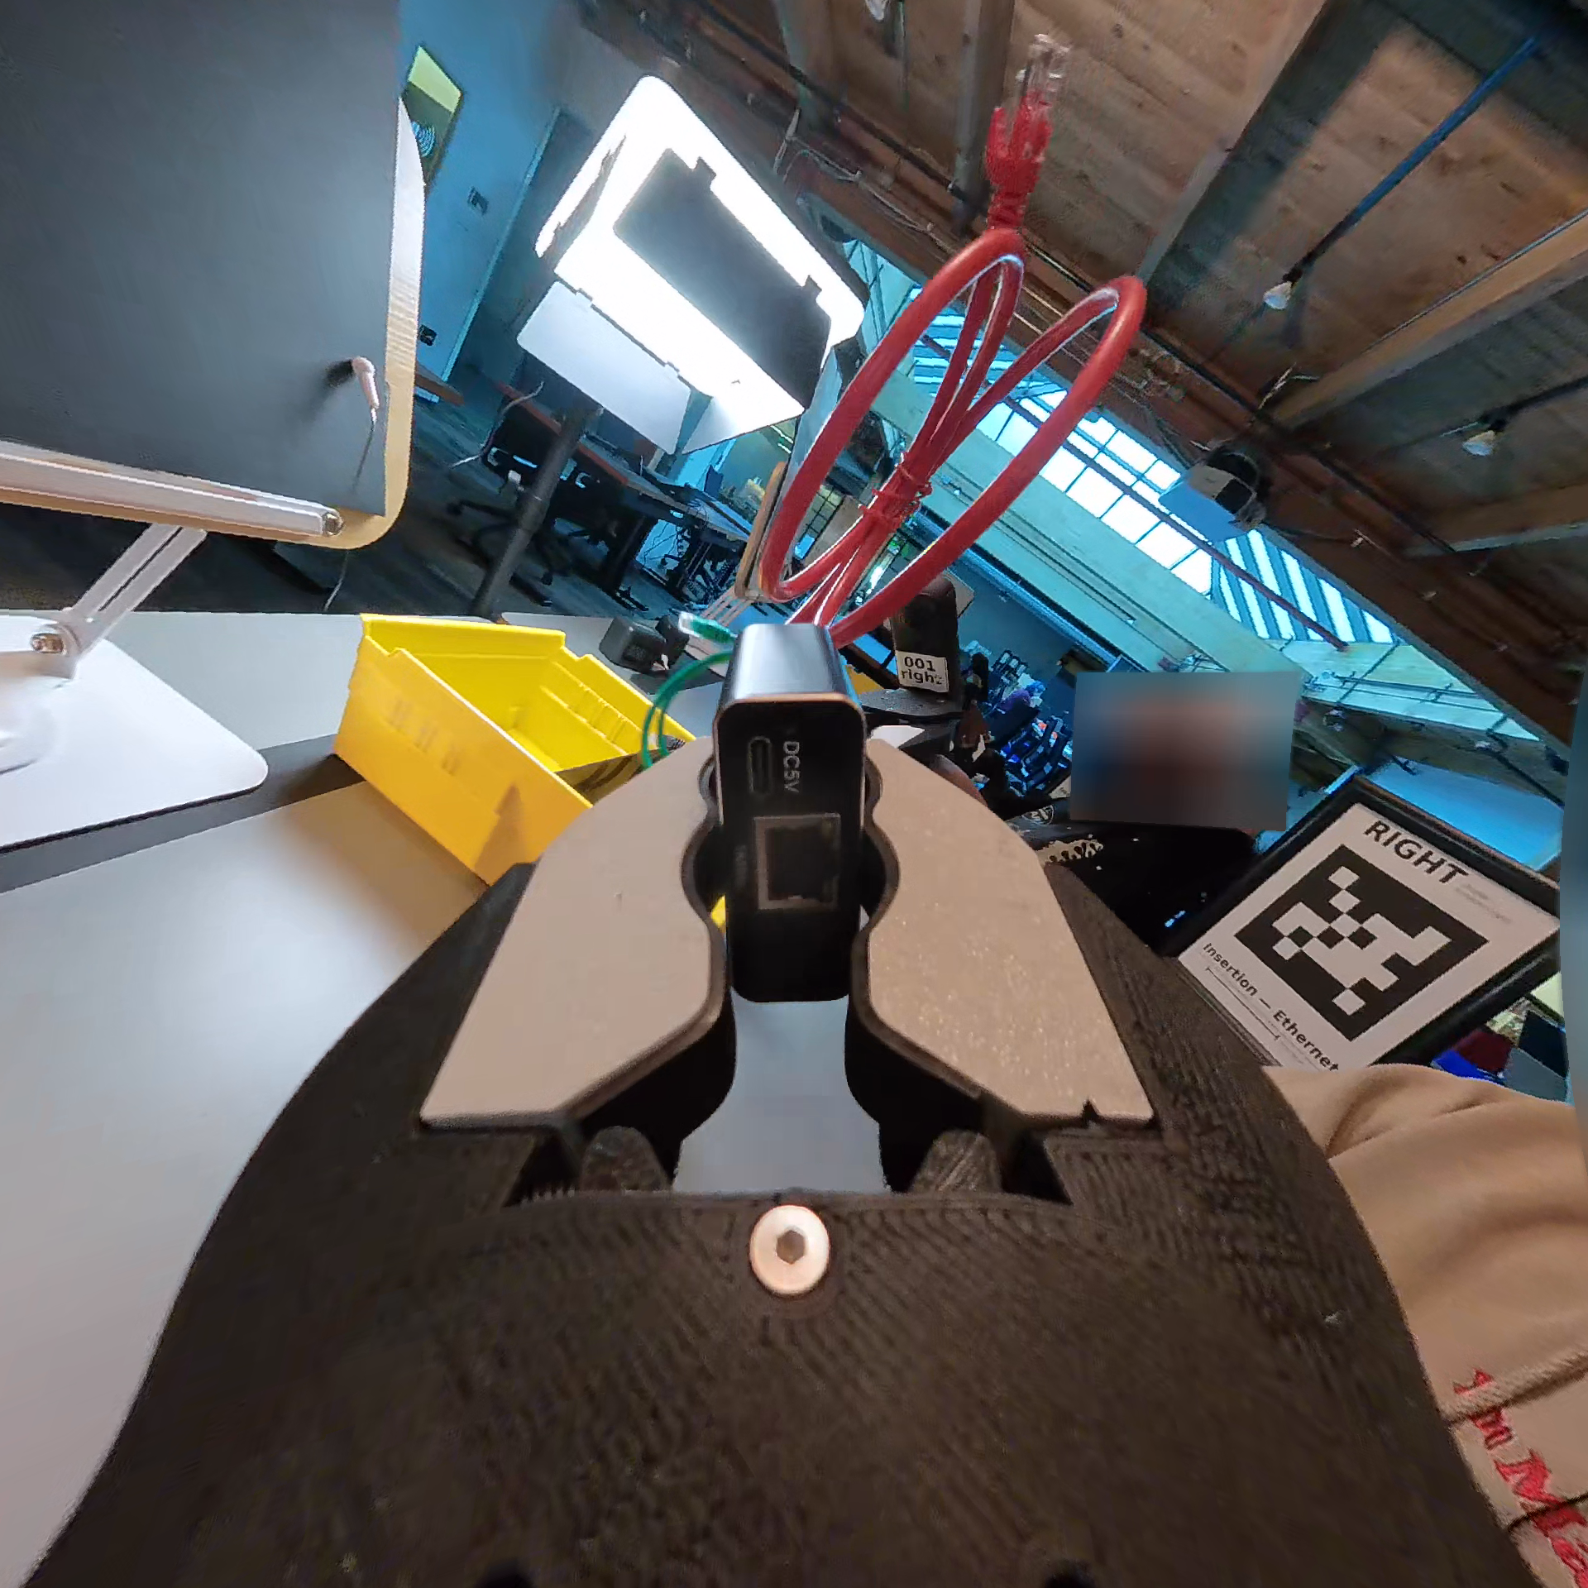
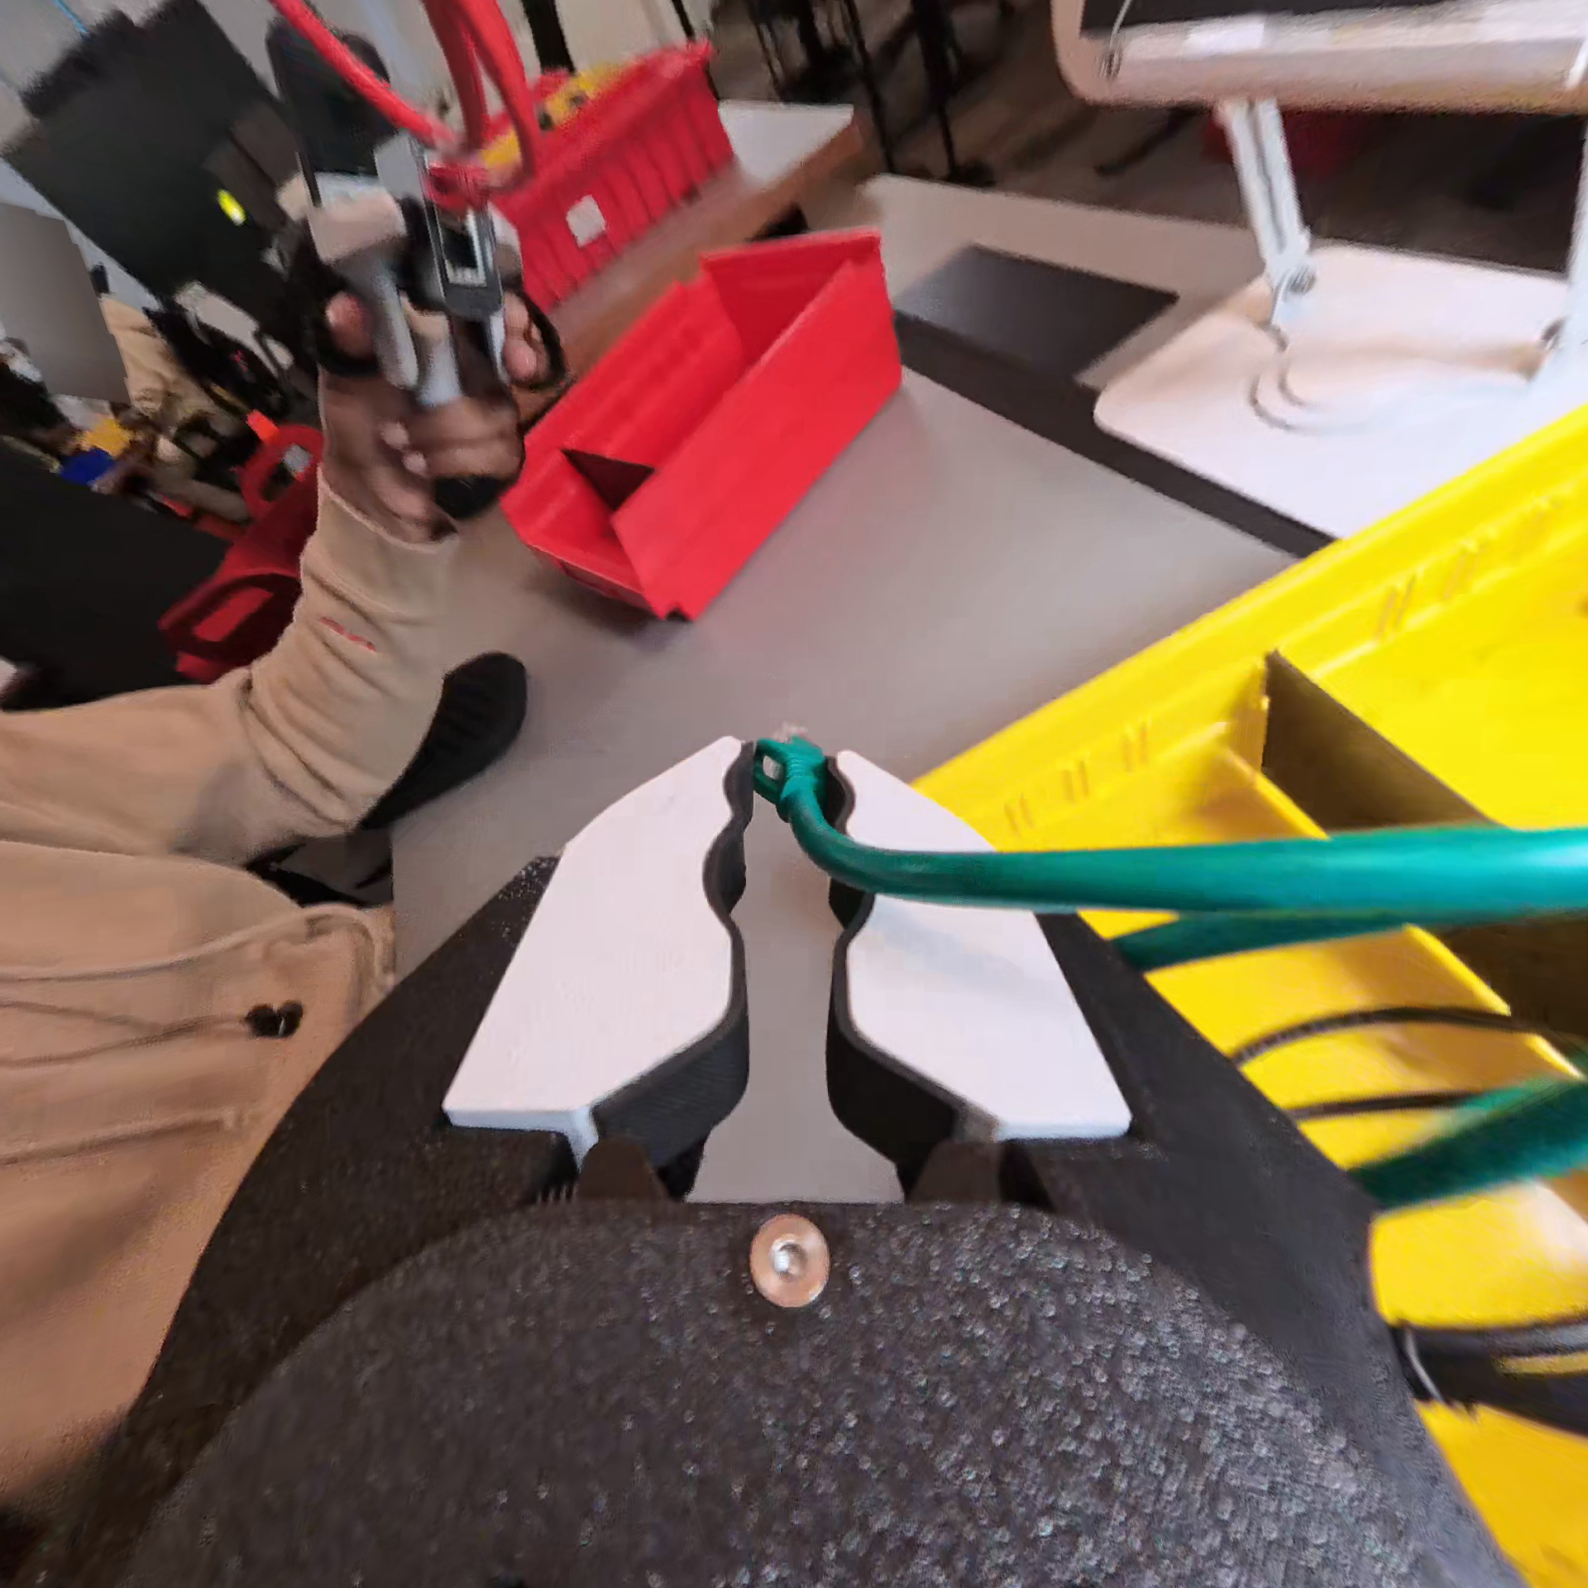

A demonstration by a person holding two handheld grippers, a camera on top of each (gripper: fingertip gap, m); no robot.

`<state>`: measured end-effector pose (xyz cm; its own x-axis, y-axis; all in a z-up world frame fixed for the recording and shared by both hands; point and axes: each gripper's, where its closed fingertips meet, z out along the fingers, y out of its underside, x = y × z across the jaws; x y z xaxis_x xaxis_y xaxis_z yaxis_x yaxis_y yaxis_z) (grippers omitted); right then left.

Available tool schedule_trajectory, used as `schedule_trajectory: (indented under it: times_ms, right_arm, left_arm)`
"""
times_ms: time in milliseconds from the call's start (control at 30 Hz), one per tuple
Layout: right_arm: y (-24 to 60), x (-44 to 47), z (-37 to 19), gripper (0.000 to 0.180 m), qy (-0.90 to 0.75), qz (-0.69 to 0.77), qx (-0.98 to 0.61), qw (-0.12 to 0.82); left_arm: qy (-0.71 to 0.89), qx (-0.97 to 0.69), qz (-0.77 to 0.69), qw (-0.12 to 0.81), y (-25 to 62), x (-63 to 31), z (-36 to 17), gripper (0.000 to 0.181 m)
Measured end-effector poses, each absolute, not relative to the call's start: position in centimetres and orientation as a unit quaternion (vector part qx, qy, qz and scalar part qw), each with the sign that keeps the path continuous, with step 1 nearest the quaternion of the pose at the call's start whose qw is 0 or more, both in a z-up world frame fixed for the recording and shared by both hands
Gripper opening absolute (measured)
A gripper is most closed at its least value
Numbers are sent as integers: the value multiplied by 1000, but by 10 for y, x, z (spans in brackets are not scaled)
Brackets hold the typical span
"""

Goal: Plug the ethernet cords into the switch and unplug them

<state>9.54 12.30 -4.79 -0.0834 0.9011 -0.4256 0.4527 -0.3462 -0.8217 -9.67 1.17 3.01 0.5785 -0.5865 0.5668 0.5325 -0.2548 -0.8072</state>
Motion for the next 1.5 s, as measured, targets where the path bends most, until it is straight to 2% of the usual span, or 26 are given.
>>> schedule_trajectory:
  times_ms: [300,400,633,800,900,1067,1133,1267,1367,1500]
  right_arm:
    - [104,141,-104,15,-630,430,-640,100]
    - [123,139,-106,18,-597,415,-675,124]
    - [168,163,-86,52,-525,384,-723,232]
    - [207,178,-73,58,-462,318,-765,316]
    - [236,190,-61,55,-423,247,-779,391]
    - [251,190,-47,50,-416,198,-761,457]
    - [234,175,-28,47,-446,223,-722,480]
    - [156,122,19,35,-518,369,-600,485]
    - [95,80,23,32,-567,453,-542,424]
    - [42,23,-7,30,-590,520,-523,329]
  left_arm:
    - [13,-668,-465,581,21,-89,12,26]
    - [13,-677,-468,569,24,-83,4,26]
    - [12,-685,-476,551,29,-76,-7,26]
    - [11,-688,-499,526,33,-65,-18,27]
    - [8,-688,-515,511,35,-59,-24,26]
    - [6,-692,-522,499,38,-54,-31,26]
    - [4,-690,-526,497,39,-52,-32,26]
    - [-6,-683,-536,496,41,-51,-32,26]
    - [-10,-673,-547,498,40,-49,-29,27]
    - [-11,-657,-561,503,38,-45,-21,26]
